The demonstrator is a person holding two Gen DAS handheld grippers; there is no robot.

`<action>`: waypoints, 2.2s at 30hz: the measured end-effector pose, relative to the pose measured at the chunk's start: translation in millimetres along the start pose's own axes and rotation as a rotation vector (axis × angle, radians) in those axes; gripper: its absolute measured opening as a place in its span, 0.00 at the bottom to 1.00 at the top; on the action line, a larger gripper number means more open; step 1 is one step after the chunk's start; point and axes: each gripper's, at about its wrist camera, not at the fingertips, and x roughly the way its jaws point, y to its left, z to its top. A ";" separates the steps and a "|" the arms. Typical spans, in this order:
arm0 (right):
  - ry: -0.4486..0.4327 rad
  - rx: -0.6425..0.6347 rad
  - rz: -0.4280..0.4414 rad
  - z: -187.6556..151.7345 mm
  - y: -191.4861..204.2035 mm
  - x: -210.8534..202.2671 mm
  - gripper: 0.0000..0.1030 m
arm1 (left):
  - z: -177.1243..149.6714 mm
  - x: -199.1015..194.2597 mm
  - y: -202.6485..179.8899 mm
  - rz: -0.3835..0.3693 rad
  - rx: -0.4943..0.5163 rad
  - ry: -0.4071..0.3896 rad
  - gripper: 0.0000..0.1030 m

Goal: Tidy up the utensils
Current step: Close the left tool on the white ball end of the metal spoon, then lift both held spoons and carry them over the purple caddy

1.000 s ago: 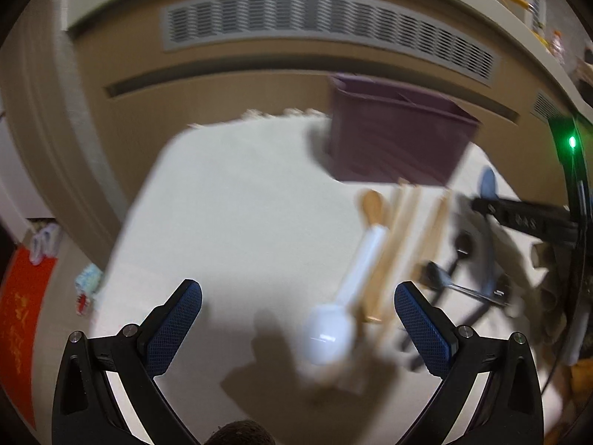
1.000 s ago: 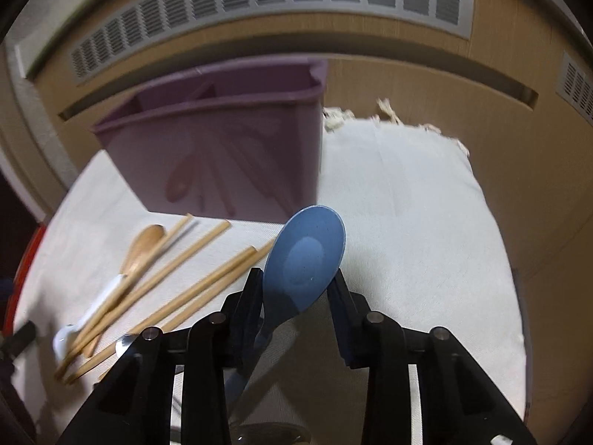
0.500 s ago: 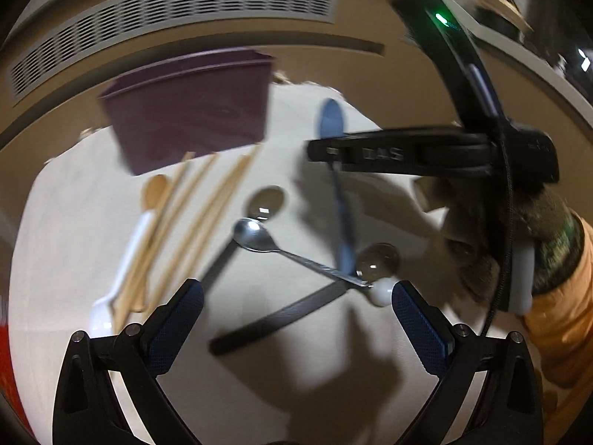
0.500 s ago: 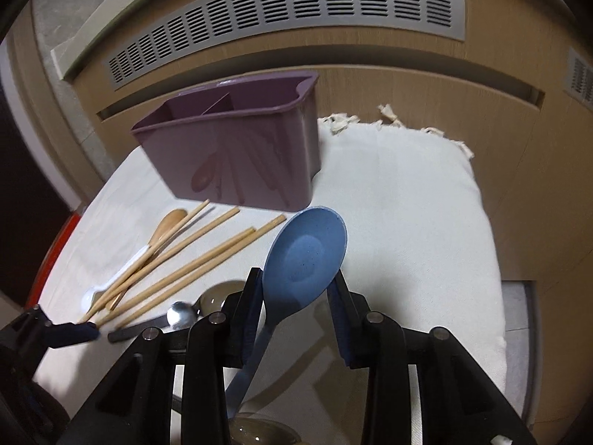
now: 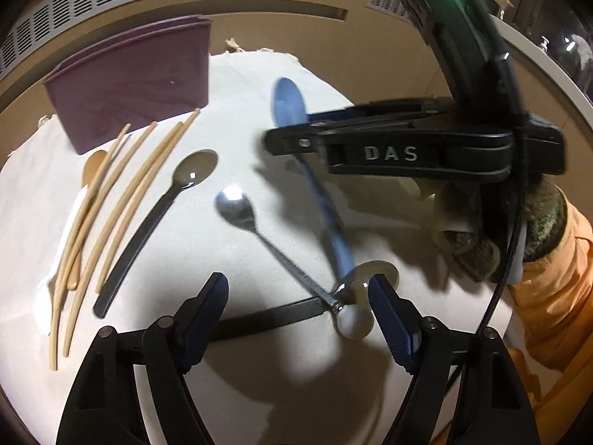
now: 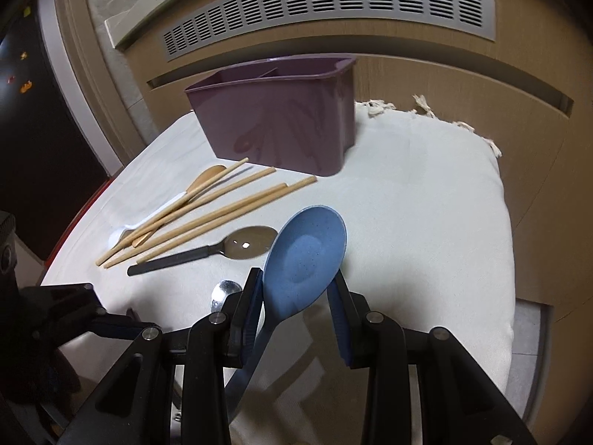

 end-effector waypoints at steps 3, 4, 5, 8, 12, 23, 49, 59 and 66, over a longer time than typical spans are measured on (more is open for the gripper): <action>-0.011 0.026 -0.014 -4.9 -6.2 -1.6 0.32 | -5.3 0.5 1.7 0.020 -0.012 0.012 0.76; -0.015 0.031 -0.025 -5.9 -6.9 -1.4 0.32 | -6.4 1.7 -1.4 0.009 -0.004 0.023 0.76; -0.016 0.032 -0.030 -6.5 -6.7 -1.2 0.32 | -6.6 4.2 -7.6 0.011 0.017 0.035 0.76; -0.024 0.018 -0.029 -7.6 -2.6 -2.9 0.32 | -10.2 8.4 -23.7 0.049 0.085 0.044 0.73; -0.026 -0.005 -0.022 -12.0 6.7 -7.7 0.32 | -14.7 4.6 -28.9 0.078 0.098 0.040 0.66; -0.031 -0.023 -0.035 -13.0 21.8 -15.1 0.32 | -30.6 -19.4 21.7 0.175 -0.035 -0.006 0.31; 0.049 0.037 -0.217 8.1 31.8 11.7 0.30 | -40.3 -60.7 44.7 0.245 -0.169 -0.219 0.22; -0.125 -0.059 -0.178 19.8 73.8 -64.9 0.30 | -30.6 -133.9 48.6 0.329 -0.209 -0.457 0.22; -0.240 -0.113 -0.143 46.6 100.3 -105.2 0.29 | 10.9 -188.4 54.5 0.348 -0.158 -0.580 0.22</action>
